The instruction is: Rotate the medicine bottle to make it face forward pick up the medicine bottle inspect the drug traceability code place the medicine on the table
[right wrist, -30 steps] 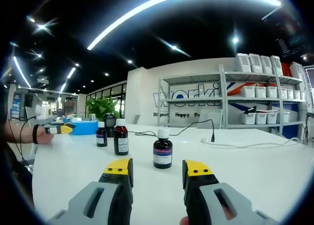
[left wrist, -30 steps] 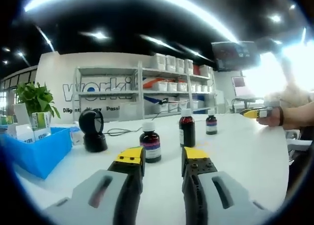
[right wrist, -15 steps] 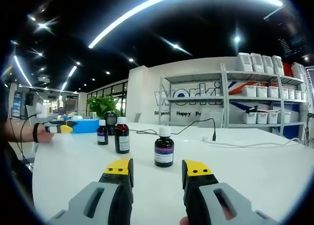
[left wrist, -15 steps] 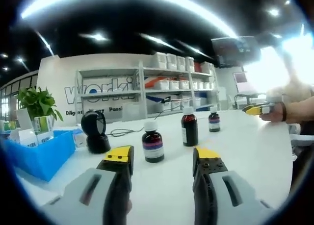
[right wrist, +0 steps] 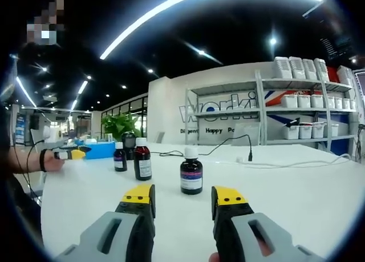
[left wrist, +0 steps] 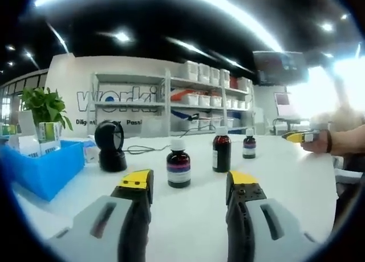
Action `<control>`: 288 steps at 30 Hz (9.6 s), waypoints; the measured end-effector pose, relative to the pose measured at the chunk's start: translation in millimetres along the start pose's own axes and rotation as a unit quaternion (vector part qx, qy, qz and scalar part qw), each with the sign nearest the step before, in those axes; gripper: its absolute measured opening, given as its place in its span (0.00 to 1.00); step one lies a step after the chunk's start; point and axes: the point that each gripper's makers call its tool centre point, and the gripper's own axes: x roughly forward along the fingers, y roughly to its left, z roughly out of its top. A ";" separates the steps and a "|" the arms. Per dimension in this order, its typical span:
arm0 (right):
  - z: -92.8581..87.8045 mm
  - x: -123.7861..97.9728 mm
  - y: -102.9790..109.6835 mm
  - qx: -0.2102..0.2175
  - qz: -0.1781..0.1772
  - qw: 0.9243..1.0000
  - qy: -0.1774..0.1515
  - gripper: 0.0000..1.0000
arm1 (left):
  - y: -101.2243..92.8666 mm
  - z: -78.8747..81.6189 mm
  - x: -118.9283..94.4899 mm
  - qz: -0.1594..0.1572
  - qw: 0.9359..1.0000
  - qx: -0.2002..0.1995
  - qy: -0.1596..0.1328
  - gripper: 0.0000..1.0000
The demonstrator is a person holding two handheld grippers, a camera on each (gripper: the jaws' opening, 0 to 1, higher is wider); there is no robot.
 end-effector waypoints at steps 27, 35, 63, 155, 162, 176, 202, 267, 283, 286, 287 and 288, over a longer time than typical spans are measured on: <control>45.0 42.6 -9.0 -0.031 0.032 0.999 0.010 0.37 | -12.2 0.4 1.8 -0.010 1.000 0.024 0.007 0.45; 37.9 61.4 -6.5 -0.041 0.032 0.998 0.034 0.37 | -9.2 -3.3 3.2 -0.018 1.000 -0.016 0.012 0.46; 21.7 109.8 -13.7 -0.052 0.034 0.996 0.071 0.37 | -18.2 -0.9 0.8 -0.020 1.000 0.006 0.012 0.43; -31.1 147.9 -27.1 0.013 -0.243 0.961 0.133 0.30 | -19.7 -0.5 0.0 -0.022 1.000 0.004 0.010 0.42; -33.6 148.5 -13.8 0.037 -0.189 0.973 0.129 0.43 | -18.3 -1.6 0.5 -0.021 1.000 0.005 0.012 0.42; 6.4 135.7 -16.2 -0.003 -0.034 0.996 0.087 0.48 | -16.1 -3.9 1.9 -0.021 1.000 0.008 0.016 0.42; -17.3 146.4 11.5 -0.077 0.210 0.967 0.119 0.40 | -11.9 -6.5 3.0 -0.020 1.000 0.000 0.019 0.42; -23.9 147.8 5.5 -0.014 -0.131 0.980 0.150 0.28 | -10.9 -4.3 1.4 -0.019 1.000 -0.001 0.015 0.42; -26.8 148.7 4.2 0.009 -0.228 0.965 0.130 0.28 | -14.3 -2.9 1.9 -0.024 1.000 -0.001 0.013 0.42; -27.0 148.7 2.6 0.015 -0.230 0.965 0.127 0.28 | -14.1 -2.7 1.8 -0.025 1.000 -0.001 0.013 0.42; -27.4 149.2 2.6 0.015 -0.230 0.965 0.127 0.28 | -13.8 -2.7 1.8 -0.024 1.000 -0.001 0.013 0.42; -27.6 149.6 2.5 0.013 -0.229 0.965 0.127 0.28 | -13.6 -2.5 1.8 -0.024 1.000 -0.001 0.012 0.42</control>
